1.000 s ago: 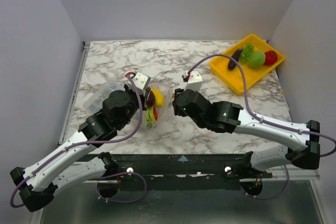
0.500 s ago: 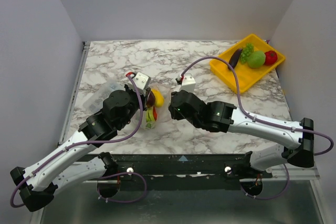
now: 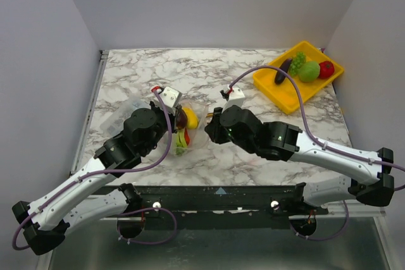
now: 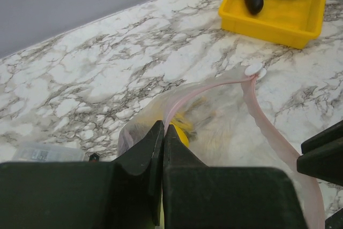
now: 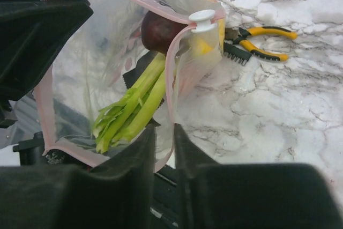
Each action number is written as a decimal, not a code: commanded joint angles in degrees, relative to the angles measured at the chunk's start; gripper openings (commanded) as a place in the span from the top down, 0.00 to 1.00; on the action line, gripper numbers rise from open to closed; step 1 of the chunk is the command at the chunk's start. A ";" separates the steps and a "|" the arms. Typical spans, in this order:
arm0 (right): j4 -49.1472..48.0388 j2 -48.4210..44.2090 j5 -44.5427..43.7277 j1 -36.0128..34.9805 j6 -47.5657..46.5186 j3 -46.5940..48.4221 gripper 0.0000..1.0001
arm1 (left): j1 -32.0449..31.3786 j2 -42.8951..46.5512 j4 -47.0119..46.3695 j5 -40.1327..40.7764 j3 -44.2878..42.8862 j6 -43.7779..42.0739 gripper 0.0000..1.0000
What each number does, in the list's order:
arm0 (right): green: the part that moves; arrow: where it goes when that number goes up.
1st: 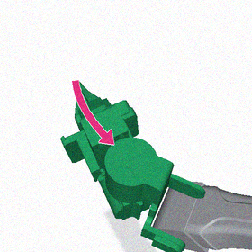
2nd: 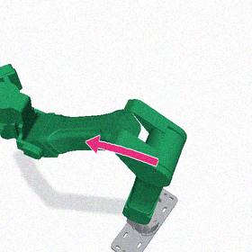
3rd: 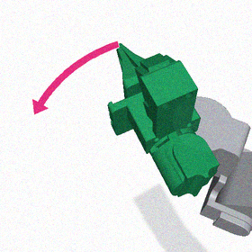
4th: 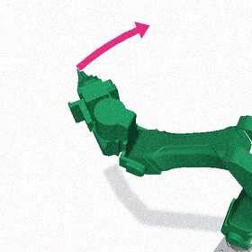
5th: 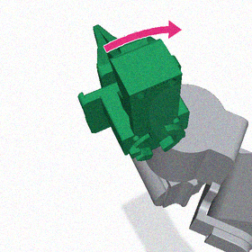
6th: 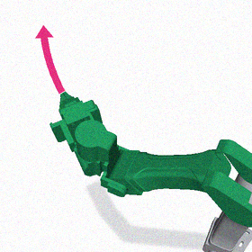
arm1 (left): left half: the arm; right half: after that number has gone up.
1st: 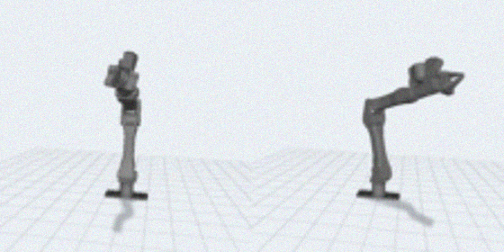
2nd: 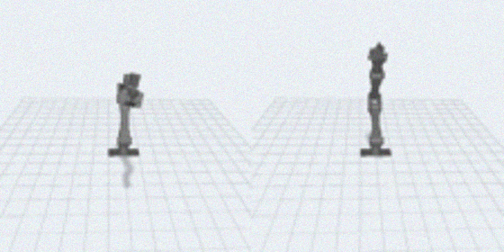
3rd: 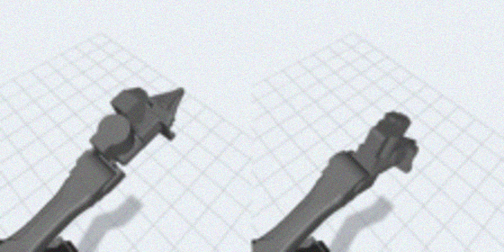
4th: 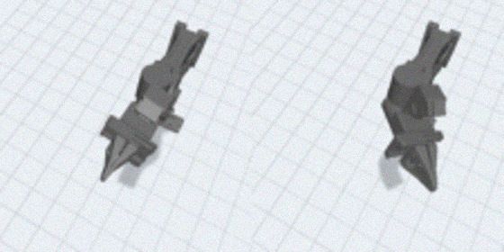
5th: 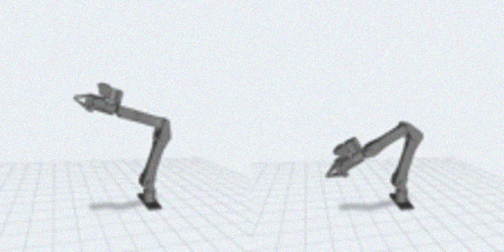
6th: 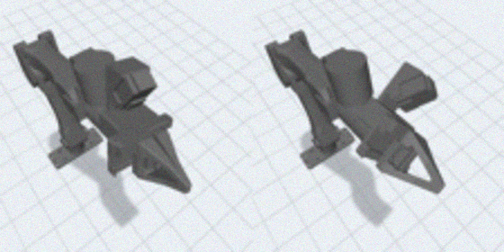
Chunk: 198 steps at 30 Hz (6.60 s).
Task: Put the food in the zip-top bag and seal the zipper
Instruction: Pick up the fake vegetable from the bin, then place the fake vegetable in the zipper food storage bag, then pick up the fake fruit from the bin.
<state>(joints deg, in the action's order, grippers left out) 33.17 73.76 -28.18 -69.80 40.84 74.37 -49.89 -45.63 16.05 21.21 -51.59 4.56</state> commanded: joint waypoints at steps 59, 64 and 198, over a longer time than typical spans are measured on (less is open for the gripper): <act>-14.86 59.22 7.90 66.76 -15.92 30.67 0.33 | 0.14 -0.83 0.74 -2.88 -2.65 1.16 1.00; -15.41 58.51 7.75 66.72 -16.92 29.61 0.63 | 0.14 -0.98 0.96 -3.08 -2.81 1.27 1.00; -8.55 7.73 -22.76 47.65 -20.41 -5.53 0.20 | 0.14 -0.91 1.70 -6.75 -3.51 2.46 1.00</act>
<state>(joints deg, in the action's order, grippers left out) 35.14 76.75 -54.06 -29.76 21.74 68.77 -49.63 -46.50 18.37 16.40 -53.01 6.09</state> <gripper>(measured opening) 0.799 0.012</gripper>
